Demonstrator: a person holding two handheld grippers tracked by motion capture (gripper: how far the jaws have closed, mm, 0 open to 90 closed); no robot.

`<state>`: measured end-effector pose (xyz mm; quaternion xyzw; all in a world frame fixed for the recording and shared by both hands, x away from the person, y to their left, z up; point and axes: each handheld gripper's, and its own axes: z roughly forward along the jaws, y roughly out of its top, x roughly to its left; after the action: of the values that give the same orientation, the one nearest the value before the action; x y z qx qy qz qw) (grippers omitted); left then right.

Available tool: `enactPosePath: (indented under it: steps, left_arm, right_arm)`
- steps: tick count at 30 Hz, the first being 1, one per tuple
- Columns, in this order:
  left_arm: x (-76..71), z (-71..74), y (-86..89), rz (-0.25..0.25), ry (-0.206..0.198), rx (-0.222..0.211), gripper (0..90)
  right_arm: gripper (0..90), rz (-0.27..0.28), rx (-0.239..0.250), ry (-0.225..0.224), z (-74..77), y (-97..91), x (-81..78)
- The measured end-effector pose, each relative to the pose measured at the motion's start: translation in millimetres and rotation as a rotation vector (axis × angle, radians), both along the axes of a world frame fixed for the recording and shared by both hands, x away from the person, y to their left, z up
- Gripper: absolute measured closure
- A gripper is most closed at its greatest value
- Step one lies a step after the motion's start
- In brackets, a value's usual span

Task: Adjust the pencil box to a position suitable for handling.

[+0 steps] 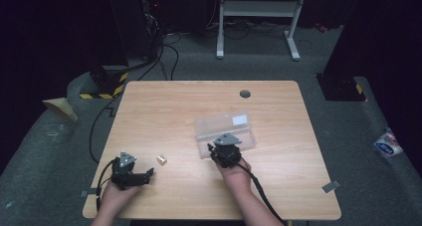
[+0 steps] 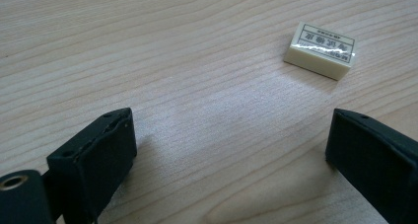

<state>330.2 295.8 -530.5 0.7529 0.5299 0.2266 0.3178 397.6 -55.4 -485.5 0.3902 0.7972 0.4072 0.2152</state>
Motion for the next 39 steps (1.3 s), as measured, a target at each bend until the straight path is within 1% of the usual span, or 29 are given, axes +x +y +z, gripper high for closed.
enactPosePath:
  steps: [1,2,6,8,10,13,16,17,18,19,21,24,25,27,33,36,37,39]
  left_arm:
    - [-0.1,0.5,0.9,-0.006,0.0,0.01,5.7]
    - [-0.1,0.5,0.9,-0.006,0.0,0.01,5.8]
    - [-1.5,0.0,0.5,0.002,-0.002,0.001,6.1]
    - [-1.7,0.2,0.7,0.001,-0.002,0.003,6.2]
    - [-1.7,0.2,0.7,0.001,-0.002,0.003,6.2]
    - [-1.9,0.2,0.7,0.002,-0.002,0.003,6.2]
    - [-2.6,0.3,1.0,0.002,-0.003,0.006,6.6]
    - [-2.7,0.4,1.1,0.002,-0.003,0.007,6.7]
    - [-2.7,0.4,1.1,0.002,-0.003,0.007,6.7]
    - [-2.6,0.4,1.1,0.002,-0.004,0.007,6.7]
    - [-2.7,0.4,1.1,0.002,-0.003,0.007,6.7]
    - [-2.6,0.3,1.0,0.003,-0.003,0.005,6.7]
    - [-2.5,0.3,0.9,0.003,-0.002,0.004,6.7]
    - [-2.2,0.4,1.0,0.001,-0.001,0.004,6.6]
    - [-1.7,0.2,0.6,0.0,-0.004,0.001,6.7]
    - [-1.0,0.3,0.6,-0.006,-0.003,0.005,6.7]
    - [-0.7,0.3,0.5,-0.006,-0.004,0.005,6.7]
    - [-0.7,0.3,0.5,-0.007,-0.004,0.005,6.7]
  right_arm:
    - [66.6,-0.05,-0.014,-0.018,3.0,-23.0,6.1]
    - [66.6,-0.05,-0.014,-0.018,3.0,-23.0,6.1]
    - [63.4,-0.163,-0.053,-0.008,0.6,-66.1,19.8]
    - [61.3,-0.212,-0.057,0.001,-2.4,-84.1,26.5]
    - [59.6,-0.274,-0.054,0.002,-6.2,-99.1,32.0]
    - [60.3,-0.293,-0.046,0.024,-9.9,-110.6,38.5]
    - [64.2,-0.3,-0.04,0.052,-13.7,-113.1,43.2]
    - [65.9,-0.301,-0.039,0.069,-16.3,-113.2,45.1]
    - [67.4,-0.296,-0.044,0.073,-18.5,-113.2,46.6]
    - [69.2,-0.296,-0.052,0.091,-21.3,-112.5,47.9]
    - [74.9,-0.294,-0.061,0.11,-26.6,-111.9,50.4]
    - [81.5,-0.298,-0.05,0.122,-29.5,-111.4,50.1]
    - [82.6,-0.291,-0.061,0.115,-29.5,-108.3,46.9]
    - [83.2,-0.287,-0.064,0.11,-30.0,-106.6,45.2]
    - [83.3,-0.273,-0.072,0.095,-32.6,-97.7,32.6]
    - [83.6,-0.265,-0.075,0.104,-32.0,-90.4,25.3]
    - [83.1,-0.264,-0.073,0.103,-32.4,-88.9,23.5]
    - [80.5,-0.272,-0.064,0.115,-33.2,-84.1,17.8]
